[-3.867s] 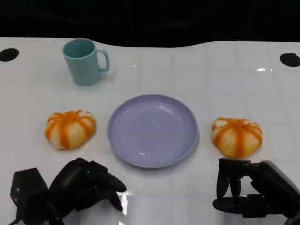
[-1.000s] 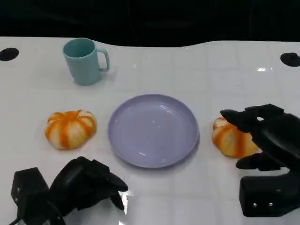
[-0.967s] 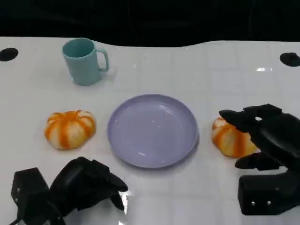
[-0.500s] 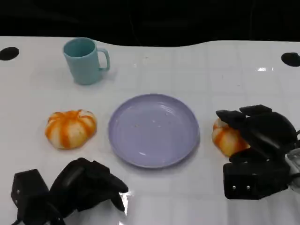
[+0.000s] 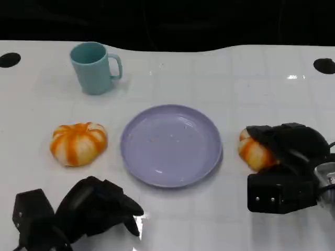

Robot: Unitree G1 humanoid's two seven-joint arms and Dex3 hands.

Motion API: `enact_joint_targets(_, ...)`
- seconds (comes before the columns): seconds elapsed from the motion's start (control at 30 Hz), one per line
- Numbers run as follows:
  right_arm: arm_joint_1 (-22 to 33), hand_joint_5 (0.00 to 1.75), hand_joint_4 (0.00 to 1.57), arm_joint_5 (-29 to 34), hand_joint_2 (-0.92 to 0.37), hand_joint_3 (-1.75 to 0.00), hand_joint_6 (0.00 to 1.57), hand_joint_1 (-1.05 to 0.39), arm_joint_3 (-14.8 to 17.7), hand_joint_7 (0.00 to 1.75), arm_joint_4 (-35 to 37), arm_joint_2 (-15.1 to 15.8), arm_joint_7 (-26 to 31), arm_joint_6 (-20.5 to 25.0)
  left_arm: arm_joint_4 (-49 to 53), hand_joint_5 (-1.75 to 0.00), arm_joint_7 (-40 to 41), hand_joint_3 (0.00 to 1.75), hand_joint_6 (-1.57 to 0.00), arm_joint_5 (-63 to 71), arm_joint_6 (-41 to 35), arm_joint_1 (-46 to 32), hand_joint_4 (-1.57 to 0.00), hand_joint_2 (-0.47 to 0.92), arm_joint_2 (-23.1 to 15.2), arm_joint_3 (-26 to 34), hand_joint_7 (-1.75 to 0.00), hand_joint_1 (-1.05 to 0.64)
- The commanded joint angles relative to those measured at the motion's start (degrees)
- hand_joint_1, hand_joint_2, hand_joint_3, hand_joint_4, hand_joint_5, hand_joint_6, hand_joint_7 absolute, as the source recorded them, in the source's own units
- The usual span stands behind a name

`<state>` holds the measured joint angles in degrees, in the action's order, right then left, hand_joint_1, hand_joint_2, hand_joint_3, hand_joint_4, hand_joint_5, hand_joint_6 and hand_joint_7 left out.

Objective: Grasp the bread from the table and place it into the plate.

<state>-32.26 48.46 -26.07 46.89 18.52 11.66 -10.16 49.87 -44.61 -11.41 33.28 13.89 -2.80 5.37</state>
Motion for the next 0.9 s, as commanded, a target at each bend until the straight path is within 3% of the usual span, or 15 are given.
enact_joint_targets(0.03,-0.44,0.32,0.81,-1.97,-0.91,0.0,0.69,-0.42,0.54,0.09,0.62,1.14,4.05,-2.54,-0.66,-0.88,0.6,0.0,-1.57,-0.09,-0.48,-0.95,-1.26,0.84,-0.94,-0.08,-0.04,-1.05)
enact_joint_targets(0.07,-0.43,0.69,0.8,-2.34,-0.91,0.0,0.79,-0.36,0.62,0.09,0.7,1.16,4.83,-3.14,-0.69,-0.88,0.67,0.0,-1.57,-0.06,-0.44,-0.97,-1.26,0.84,-0.92,-0.1,-0.04,-1.05)
enact_joint_targets(0.1,-0.41,0.97,0.74,-2.41,-0.91,0.0,0.85,-0.33,0.61,0.07,1.21,1.28,7.85,-5.1,-0.54,-0.88,0.65,0.0,-1.57,0.04,-0.03,-0.91,-1.26,0.84,-0.93,-0.12,-0.04,-1.05)
enact_joint_targets(0.13,-0.43,1.17,0.8,-2.53,-0.92,-0.04,1.01,-0.24,0.58,0.11,1.74,1.37,10.33,-6.82,-0.44,-0.88,0.55,0.0,-1.57,0.02,0.17,-0.87,-1.26,0.85,-0.93,-0.12,-0.04,-1.05)
enact_joint_targets(0.3,-1.27,1.65,0.87,-1.96,-0.91,-0.21,1.28,-0.14,-0.14,0.15,4.45,1.57,19.14,-12.26,-0.38,-0.88,0.34,0.0,-1.57,-0.29,0.1,-0.86,-1.26,0.85,-0.77,-0.03,-0.04,-1.05)
enact_joint_targets(0.33,-1.36,1.7,0.91,-1.86,-0.81,-0.33,1.14,-0.12,-0.2,0.71,4.74,1.5,20.61,-12.89,-0.44,-0.88,0.3,0.0,-1.57,-0.35,0.04,-0.88,-1.26,0.84,-0.75,-0.02,-0.04,-1.05)
enact_joint_targets(0.37,-1.46,1.73,0.92,-1.81,-0.72,-0.47,0.92,-0.11,-0.29,1.19,5.03,1.45,21.64,-13.33,-0.49,-0.88,0.25,0.0,-1.57,-0.41,-0.04,-0.89,-1.26,0.84,-0.73,-0.01,-0.04,-1.05)
enact_joint_targets(0.4,-1.58,1.74,0.93,-1.78,-0.66,-0.57,0.77,-0.11,-0.4,1.5,5.35,1.42,22.32,-13.64,-0.51,-0.88,0.22,0.0,-1.57,-0.45,-0.08,-0.9,-1.26,0.84,-0.72,0.0,-0.04,-1.05)
enact_joint_targets(0.47,-1.79,1.74,0.93,-1.8,-0.6,-0.66,0.7,-0.11,-0.47,1.66,5.69,1.13,24.14,-14.13,-0.37,-0.88,0.56,0.0,-1.57,-0.19,0.06,-0.88,-1.26,0.84,-0.78,-0.05,-0.04,-1.05)
enact_joint_targets(0.53,-1.88,1.75,0.92,-1.66,-0.44,-0.95,0.68,-0.12,-0.52,1.73,5.21,0.78,26.43,-14.51,-0.17,-0.89,0.95,0.0,-1.57,0.09,0.42,-0.87,-1.26,0.84,-0.82,-0.05,-0.04,-1.05)
enact_joint_targets(0.57,-1.9,1.75,0.92,-1.68,-0.43,-1.0,0.67,-0.12,-0.55,1.74,4.93,0.7,27.13,-14.74,-0.07,-0.89,1.01,0.0,-1.57,0.12,0.67,-0.86,-1.26,0.85,-0.8,-0.03,-0.04,-1.05)
enact_joint_targets(0.9,-1.77,1.75,0.97,-2.02,-0.23,-1.3,0.71,-0.1,-0.52,1.75,4.04,-0.39,32.0,-17.5,0.21,-0.9,0.59,0.0,-1.57,-0.17,0.26,-0.7,-1.25,0.85,-1.17,0.11,-0.04,-1.05)
